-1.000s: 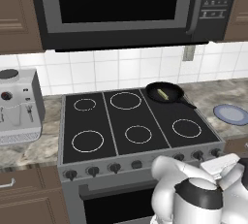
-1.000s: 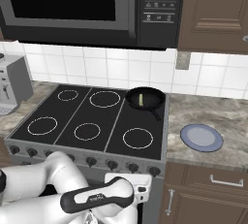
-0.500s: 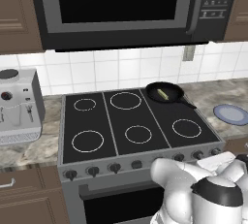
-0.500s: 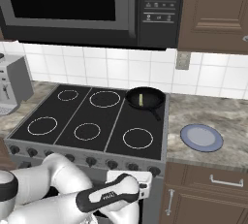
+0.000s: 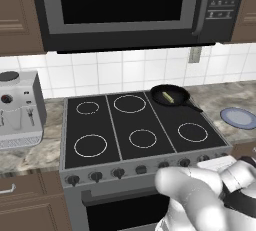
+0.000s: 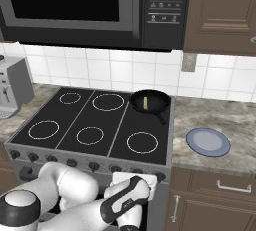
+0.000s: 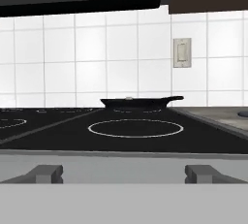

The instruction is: Pick up the butter stick and place it in the pan. Then turn on the burner for the pan.

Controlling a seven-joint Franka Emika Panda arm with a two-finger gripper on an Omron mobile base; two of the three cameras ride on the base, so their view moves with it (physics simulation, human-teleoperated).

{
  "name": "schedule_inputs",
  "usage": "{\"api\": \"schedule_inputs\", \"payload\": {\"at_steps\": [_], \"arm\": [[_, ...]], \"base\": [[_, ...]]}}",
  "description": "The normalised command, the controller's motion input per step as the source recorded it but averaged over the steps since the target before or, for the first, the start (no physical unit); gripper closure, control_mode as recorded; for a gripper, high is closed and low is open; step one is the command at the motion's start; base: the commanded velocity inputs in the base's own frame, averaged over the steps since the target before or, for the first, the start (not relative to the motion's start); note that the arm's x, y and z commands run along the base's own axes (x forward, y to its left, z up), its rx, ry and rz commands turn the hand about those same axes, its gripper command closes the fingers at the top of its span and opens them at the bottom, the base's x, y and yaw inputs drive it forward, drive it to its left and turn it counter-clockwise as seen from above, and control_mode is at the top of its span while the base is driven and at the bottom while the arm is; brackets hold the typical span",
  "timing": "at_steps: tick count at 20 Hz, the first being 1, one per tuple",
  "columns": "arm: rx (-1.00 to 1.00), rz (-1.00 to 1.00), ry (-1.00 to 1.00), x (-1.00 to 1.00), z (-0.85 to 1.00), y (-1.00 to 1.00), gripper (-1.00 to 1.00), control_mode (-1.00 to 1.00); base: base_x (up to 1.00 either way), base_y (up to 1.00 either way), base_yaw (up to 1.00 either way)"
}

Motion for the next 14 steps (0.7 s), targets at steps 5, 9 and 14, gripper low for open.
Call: {"api": "schedule_inputs", "payload": {"at_steps": [5, 9, 14], "arm": [[0.0, -0.09, 0.0, 0.32, -0.24, 0.09, -1.0, -1.0], [0.0, 0.0, 0.0, 0.21, -0.21, 0.0, -1.0, -1.0], [0.0, 0.0, 0.0, 0.02, -0.16, 0.0, -1.0, -1.0]], "base": [[0.0, 0.0, 0.0], [0.0, 0.0, 0.0], [0.0, 0.0, 0.0]]}}
